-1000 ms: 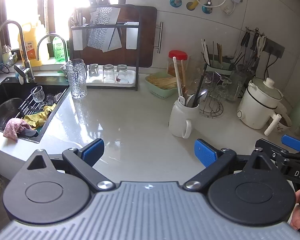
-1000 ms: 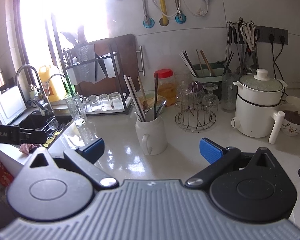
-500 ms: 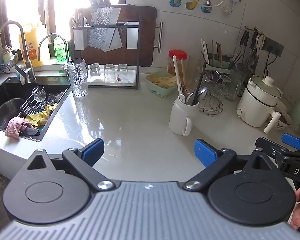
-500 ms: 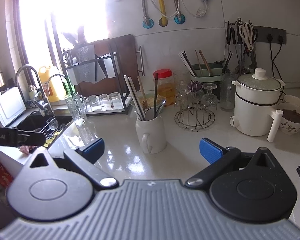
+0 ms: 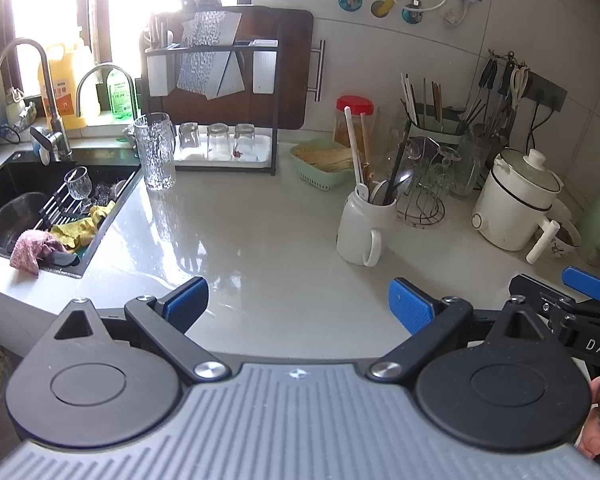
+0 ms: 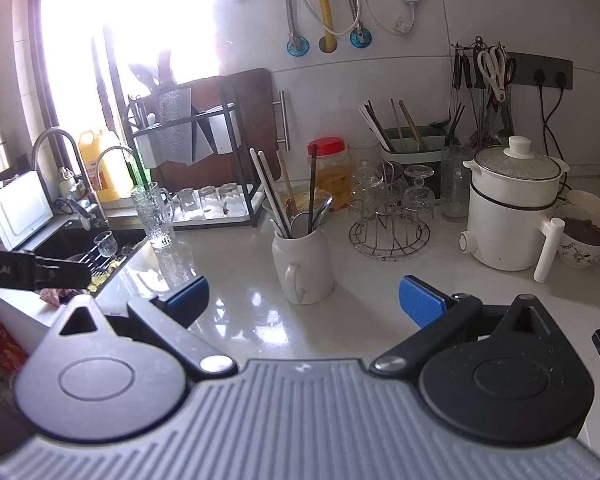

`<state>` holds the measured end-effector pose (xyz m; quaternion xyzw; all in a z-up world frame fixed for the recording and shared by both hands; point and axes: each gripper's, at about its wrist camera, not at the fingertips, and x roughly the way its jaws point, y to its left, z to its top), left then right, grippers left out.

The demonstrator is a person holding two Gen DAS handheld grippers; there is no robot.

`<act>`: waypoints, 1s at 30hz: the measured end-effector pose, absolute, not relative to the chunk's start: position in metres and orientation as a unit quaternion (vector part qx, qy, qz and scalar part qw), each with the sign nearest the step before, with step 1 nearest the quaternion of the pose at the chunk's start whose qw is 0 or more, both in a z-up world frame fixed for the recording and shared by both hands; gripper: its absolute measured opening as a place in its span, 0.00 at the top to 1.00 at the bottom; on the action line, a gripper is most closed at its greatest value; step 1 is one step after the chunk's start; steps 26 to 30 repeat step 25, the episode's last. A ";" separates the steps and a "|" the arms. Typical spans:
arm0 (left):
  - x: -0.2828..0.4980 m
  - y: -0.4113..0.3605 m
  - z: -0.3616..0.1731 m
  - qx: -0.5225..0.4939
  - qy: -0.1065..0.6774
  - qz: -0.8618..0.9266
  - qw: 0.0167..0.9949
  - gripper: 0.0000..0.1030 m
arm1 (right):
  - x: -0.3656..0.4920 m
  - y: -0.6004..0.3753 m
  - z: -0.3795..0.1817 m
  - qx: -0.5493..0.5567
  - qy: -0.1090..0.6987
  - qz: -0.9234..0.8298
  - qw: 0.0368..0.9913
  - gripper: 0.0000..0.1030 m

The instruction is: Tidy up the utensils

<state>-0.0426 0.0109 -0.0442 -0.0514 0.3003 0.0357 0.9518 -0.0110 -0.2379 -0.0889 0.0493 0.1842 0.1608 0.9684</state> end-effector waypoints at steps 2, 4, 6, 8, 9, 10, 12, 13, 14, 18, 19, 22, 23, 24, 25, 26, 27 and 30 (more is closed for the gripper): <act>-0.042 0.011 -0.045 -0.049 0.303 0.037 0.951 0.04 | -0.011 -0.238 -0.089 0.050 0.185 0.159 0.968 0.00; -0.042 0.010 -0.046 -0.050 0.305 0.037 0.950 0.04 | -0.011 -0.238 -0.090 0.053 0.186 0.158 0.968 0.00; -0.042 0.010 -0.046 -0.049 0.305 0.037 0.950 0.04 | -0.011 -0.238 -0.090 0.057 0.186 0.159 0.968 0.00; -0.041 0.011 -0.045 -0.048 0.306 0.038 0.950 0.04 | -0.010 -0.238 -0.090 0.062 0.187 0.162 0.967 0.00; -0.041 0.011 -0.045 -0.048 0.305 0.038 0.950 0.04 | -0.010 -0.237 -0.090 0.061 0.186 0.162 0.967 0.00; -0.040 0.012 -0.044 -0.049 0.304 0.037 0.951 0.04 | -0.009 -0.236 -0.090 0.060 0.186 0.161 0.967 0.00; -0.039 0.010 -0.045 -0.048 0.302 0.038 0.951 0.04 | -0.007 -0.235 -0.090 0.060 0.186 0.162 0.967 0.00; -0.039 0.010 -0.045 -0.047 0.302 0.038 0.951 0.04 | -0.006 -0.234 -0.090 0.059 0.187 0.162 0.967 0.00; -0.038 0.011 -0.046 -0.049 0.303 0.038 0.951 0.04 | -0.006 -0.234 -0.090 0.058 0.187 0.162 0.967 0.00; -0.038 0.016 -0.048 -0.062 0.307 0.034 0.949 0.04 | -0.005 -0.231 -0.090 0.053 0.188 0.163 0.967 0.00; -0.038 0.017 -0.049 -0.060 0.308 0.034 0.949 0.04 | -0.005 -0.231 -0.090 0.053 0.188 0.164 0.967 0.00; -0.037 0.018 -0.050 -0.053 0.310 0.035 0.949 0.04 | -0.005 -0.229 -0.091 0.051 0.189 0.165 0.967 0.00; -0.037 0.019 -0.050 -0.053 0.310 0.036 0.949 0.04 | -0.005 -0.229 -0.092 0.051 0.190 0.166 0.966 0.00; -0.037 0.019 -0.050 -0.054 0.310 0.037 0.948 0.04 | -0.004 -0.228 -0.092 0.051 0.191 0.166 0.966 0.00; -0.037 0.020 -0.050 -0.055 0.310 0.038 0.948 0.04 | -0.004 -0.228 -0.092 0.050 0.191 0.166 0.966 0.00; -0.037 0.020 -0.050 -0.055 0.310 0.038 0.948 0.04 | -0.004 -0.228 -0.092 0.050 0.191 0.166 0.966 0.00; -0.037 0.020 -0.050 -0.055 0.310 0.038 0.948 0.04 | -0.004 -0.228 -0.092 0.050 0.191 0.166 0.966 0.00; -0.037 0.020 -0.050 -0.055 0.310 0.038 0.948 0.04 | -0.004 -0.228 -0.092 0.050 0.191 0.166 0.966 0.00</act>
